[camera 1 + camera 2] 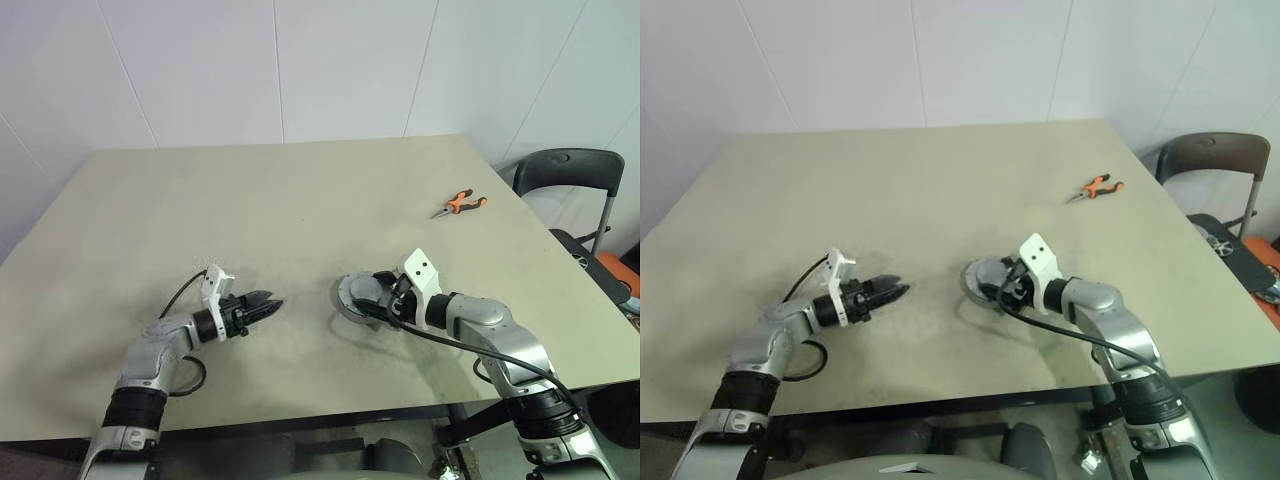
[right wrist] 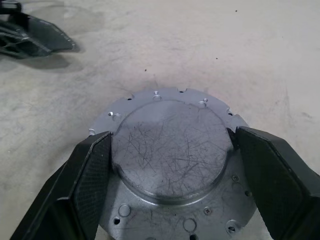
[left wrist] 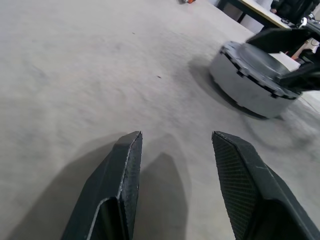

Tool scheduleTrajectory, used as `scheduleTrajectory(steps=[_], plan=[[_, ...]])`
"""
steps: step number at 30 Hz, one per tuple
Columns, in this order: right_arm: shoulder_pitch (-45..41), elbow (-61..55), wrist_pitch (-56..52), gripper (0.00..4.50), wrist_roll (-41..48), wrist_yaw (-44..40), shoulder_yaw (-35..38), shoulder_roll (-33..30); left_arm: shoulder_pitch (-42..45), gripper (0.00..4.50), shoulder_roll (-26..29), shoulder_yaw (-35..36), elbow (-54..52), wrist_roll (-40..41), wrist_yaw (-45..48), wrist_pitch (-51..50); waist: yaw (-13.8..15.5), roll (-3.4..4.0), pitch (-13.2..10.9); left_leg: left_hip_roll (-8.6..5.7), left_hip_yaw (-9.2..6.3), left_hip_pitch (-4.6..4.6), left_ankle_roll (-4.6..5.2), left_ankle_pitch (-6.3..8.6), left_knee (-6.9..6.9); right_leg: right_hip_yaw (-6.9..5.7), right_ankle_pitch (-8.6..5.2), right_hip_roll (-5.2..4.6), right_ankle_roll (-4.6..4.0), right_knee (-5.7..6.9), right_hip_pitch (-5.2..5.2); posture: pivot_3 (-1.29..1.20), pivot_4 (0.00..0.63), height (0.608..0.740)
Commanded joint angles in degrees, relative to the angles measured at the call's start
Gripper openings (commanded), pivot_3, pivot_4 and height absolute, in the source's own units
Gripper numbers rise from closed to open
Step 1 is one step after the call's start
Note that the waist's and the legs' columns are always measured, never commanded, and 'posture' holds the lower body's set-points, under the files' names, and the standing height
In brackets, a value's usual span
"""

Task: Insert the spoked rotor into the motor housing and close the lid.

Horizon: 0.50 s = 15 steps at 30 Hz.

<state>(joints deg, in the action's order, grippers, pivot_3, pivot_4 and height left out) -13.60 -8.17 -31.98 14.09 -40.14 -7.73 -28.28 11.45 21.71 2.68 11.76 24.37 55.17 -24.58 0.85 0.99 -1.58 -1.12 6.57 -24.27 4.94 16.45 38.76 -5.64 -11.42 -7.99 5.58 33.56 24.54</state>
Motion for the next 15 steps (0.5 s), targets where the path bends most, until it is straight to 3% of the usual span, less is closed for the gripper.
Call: scheduleTrajectory(steps=[1,15], plan=[[1.0,0.5,1.2,3.54,-2.1,0.5,-0.9,-0.8,-0.3,2.36,-0.7,-0.3,-4.6,1.2,-1.0,-0.5,0.0,0.0,0.0,0.0,0.0,0.0,0.0,0.0,0.0,0.0,0.0,0.01,0.0,0.0,0.0,0.0,0.0,0.74],[2.6,3.1,0.1,3.54,-3.0,2.3,-2.4,0.5,3.3,2.36,-1.0,1.4,-8.8,4.6,-3.6,-4.5,-0.1,-0.07,0.1,0.0,-0.01,0.18,0.0,0.0,0.02,-0.01,0.0,0.04,0.0,0.01,-0.19,0.0,0.0,0.74]])
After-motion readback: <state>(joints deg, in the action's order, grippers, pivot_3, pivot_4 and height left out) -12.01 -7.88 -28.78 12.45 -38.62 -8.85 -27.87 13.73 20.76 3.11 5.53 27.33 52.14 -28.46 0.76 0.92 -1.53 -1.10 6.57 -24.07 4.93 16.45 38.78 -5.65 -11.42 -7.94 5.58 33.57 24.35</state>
